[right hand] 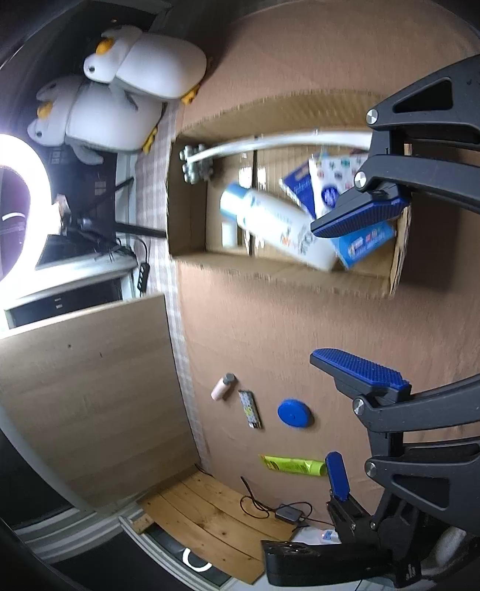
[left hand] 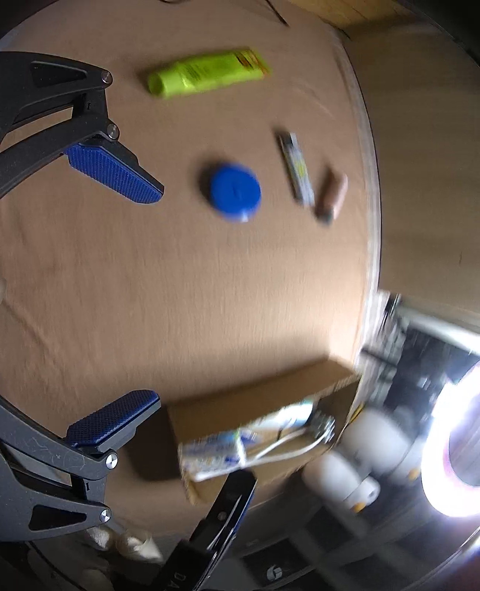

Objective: Organize objects
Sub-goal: 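Move the right tool toward the lime-green tube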

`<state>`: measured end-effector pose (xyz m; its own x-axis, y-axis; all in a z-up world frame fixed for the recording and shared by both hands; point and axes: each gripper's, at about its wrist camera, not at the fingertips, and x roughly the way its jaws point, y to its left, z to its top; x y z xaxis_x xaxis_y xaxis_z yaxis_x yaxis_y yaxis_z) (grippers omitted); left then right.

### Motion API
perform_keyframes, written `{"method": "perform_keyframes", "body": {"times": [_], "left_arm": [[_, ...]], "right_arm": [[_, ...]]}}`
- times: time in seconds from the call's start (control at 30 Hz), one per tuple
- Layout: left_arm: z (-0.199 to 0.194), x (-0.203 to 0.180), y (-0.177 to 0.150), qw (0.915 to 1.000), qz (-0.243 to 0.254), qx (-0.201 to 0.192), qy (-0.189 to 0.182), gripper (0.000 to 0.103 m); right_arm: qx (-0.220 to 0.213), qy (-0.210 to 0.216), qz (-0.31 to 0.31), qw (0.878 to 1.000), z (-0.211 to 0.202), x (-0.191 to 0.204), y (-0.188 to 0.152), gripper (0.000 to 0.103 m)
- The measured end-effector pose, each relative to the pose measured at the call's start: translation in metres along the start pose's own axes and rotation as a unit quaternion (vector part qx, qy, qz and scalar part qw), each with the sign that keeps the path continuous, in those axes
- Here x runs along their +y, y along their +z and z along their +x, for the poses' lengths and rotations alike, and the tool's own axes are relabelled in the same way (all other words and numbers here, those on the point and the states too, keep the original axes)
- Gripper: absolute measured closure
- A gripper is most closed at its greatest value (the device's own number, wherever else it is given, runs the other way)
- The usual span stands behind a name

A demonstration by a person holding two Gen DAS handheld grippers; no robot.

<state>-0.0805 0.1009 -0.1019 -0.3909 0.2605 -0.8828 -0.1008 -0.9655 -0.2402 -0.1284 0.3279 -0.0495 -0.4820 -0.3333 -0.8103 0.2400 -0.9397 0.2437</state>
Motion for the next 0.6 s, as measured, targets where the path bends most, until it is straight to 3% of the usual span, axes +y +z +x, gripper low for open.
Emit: {"method": "perform_keyframes", "body": {"times": [0.27, 0.5, 0.6], "left_arm": [[-0.033, 0.1, -0.024, 0.9952, -0.09, -0.032, 0.022, 0.001], [-0.054, 0.157, -0.044, 0.9903, -0.092, -0.034, 0.098, 0.001], [-0.056, 0.175, -0.049, 0.9889, -0.106, -0.03, 0.1, 0.001]], "right_arm": [[-0.01, 0.026, -0.027, 0.999, 0.016, 0.042, 0.0, 0.044], [0.013, 0.042, -0.047, 0.998, 0.039, 0.078, 0.002, 0.044], [0.024, 0.05, -0.053, 0.997, 0.049, 0.093, 0.001, 0.044]]}}
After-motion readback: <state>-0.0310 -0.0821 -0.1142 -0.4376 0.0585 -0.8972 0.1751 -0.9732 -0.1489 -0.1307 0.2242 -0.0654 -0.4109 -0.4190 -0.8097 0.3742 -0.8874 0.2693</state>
